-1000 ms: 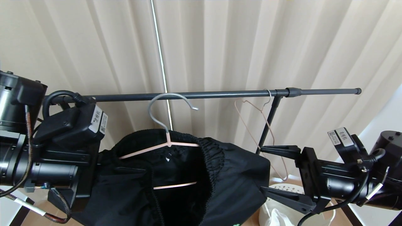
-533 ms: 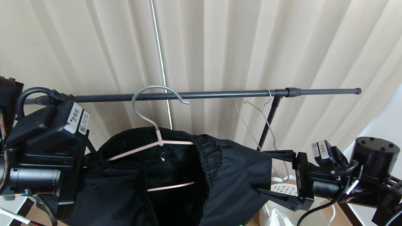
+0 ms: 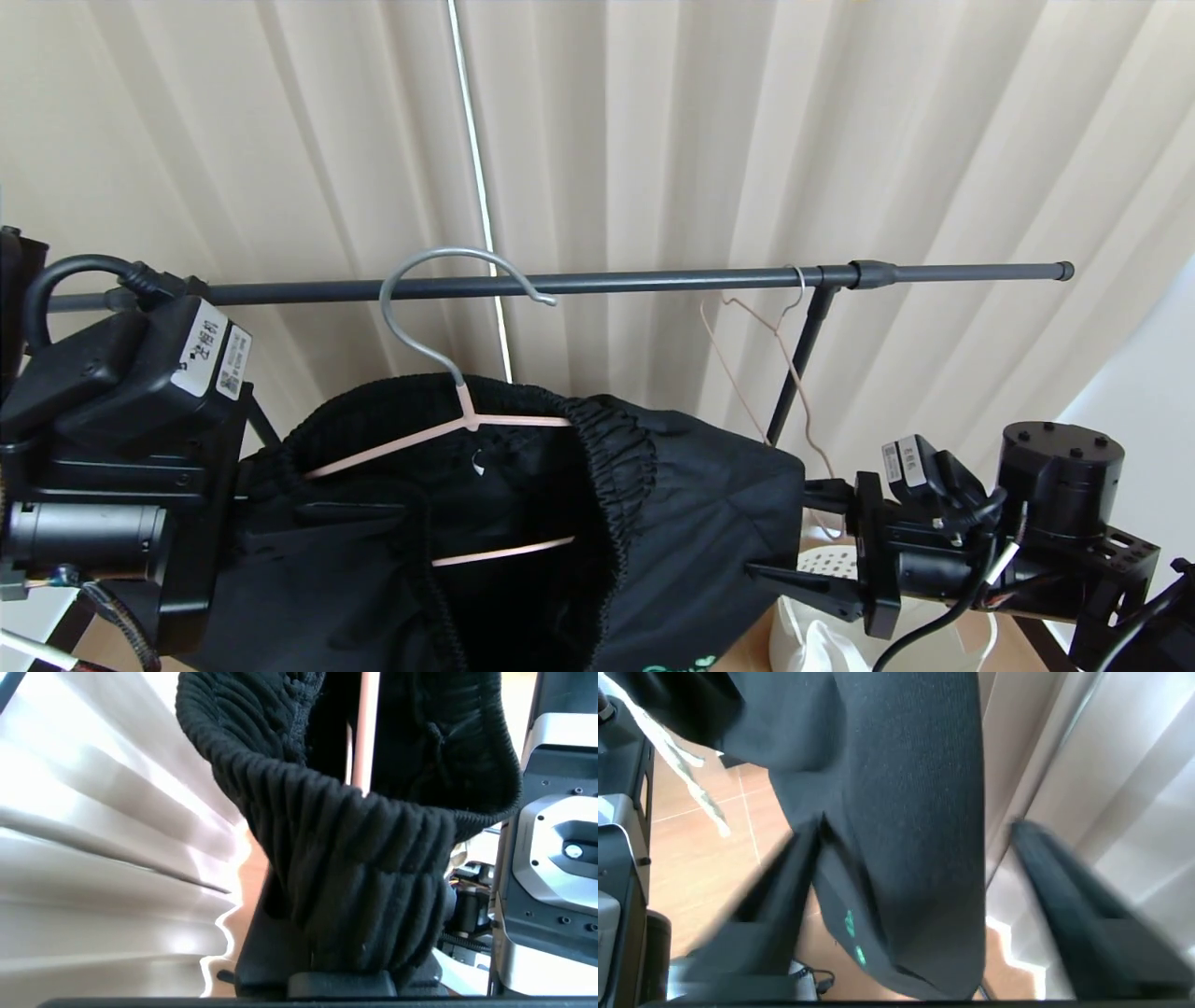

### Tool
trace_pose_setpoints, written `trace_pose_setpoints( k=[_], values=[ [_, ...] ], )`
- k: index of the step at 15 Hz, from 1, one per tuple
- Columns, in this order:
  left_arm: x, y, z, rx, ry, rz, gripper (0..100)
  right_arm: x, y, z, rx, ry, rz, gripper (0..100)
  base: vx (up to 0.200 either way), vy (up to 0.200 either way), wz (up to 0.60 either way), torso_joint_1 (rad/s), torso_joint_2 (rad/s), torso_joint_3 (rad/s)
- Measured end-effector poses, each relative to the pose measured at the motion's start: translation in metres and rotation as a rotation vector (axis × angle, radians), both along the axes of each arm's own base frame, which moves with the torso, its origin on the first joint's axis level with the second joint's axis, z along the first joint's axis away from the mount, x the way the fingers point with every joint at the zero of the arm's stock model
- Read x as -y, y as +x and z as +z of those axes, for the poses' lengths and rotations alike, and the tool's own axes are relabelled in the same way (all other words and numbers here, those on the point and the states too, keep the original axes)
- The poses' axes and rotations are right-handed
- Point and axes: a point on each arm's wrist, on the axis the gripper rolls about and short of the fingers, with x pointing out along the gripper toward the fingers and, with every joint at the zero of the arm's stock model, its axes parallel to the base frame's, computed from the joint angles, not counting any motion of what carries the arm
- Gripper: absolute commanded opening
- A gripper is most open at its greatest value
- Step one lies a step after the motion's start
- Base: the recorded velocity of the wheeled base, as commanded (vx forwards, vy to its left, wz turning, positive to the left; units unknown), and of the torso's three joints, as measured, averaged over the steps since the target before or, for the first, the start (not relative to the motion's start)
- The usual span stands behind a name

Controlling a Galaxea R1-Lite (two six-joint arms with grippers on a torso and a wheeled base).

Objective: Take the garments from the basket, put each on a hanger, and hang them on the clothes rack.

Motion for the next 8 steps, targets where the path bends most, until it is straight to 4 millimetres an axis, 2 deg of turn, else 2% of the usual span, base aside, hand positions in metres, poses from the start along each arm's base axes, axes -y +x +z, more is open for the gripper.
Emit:
trace_pose_setpoints(
  k=[8],
  values=[
    [-0.006,-0.015,0.005,-0.018,-0.042,0.04,0,0.004,0.009,0.0,0.0,0.001,-0.039,0,0.0,0.0,0.0,0.0,0.0,0.0]
  ],
)
